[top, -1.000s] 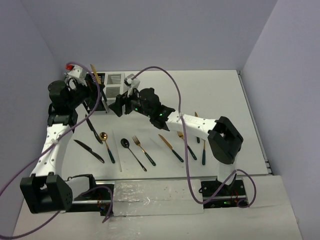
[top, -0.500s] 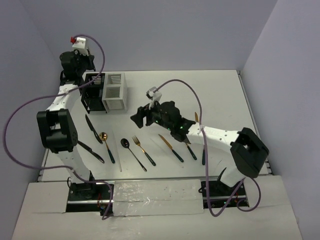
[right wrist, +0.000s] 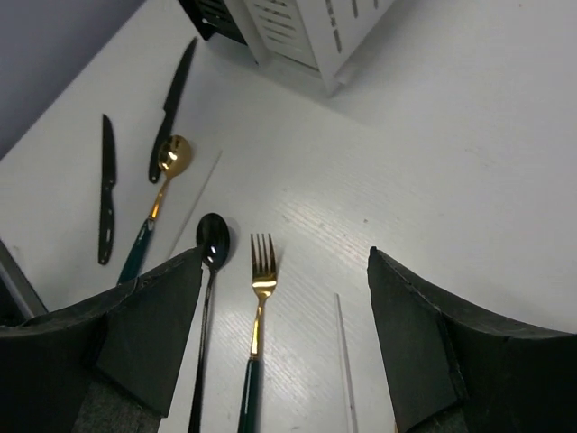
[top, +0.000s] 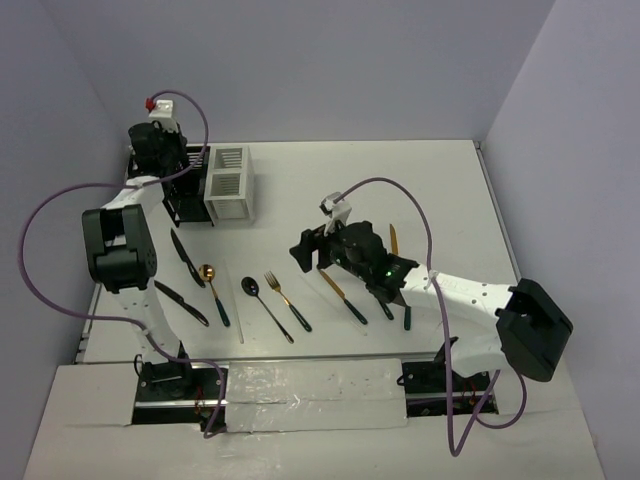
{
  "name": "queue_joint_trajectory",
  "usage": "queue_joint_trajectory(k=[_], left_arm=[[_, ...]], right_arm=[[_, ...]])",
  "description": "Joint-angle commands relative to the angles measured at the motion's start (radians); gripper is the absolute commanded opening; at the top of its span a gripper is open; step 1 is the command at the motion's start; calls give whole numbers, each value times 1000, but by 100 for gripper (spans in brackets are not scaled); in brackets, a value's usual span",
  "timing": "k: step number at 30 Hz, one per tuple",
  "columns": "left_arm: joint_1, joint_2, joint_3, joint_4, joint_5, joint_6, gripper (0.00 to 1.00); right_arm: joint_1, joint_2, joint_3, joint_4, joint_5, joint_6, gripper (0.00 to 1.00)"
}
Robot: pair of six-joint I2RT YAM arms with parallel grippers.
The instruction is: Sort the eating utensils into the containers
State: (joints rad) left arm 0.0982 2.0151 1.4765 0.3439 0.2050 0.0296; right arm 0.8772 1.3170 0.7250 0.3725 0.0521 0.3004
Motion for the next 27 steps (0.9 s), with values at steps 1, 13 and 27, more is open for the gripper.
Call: queue_joint_trajectory(k=[1,13,27], left_arm=[[17,11,8,23,16,-66,1],[34,-41,-122,98,54,-132,34],[54,-352,-156,-87,-38,-180,76]], right_arm=[[5,-13,95,-186,101,6,81],[-76,-81,132,-633,161,88,73],[-78,-1,67,-848,-78,134,52]])
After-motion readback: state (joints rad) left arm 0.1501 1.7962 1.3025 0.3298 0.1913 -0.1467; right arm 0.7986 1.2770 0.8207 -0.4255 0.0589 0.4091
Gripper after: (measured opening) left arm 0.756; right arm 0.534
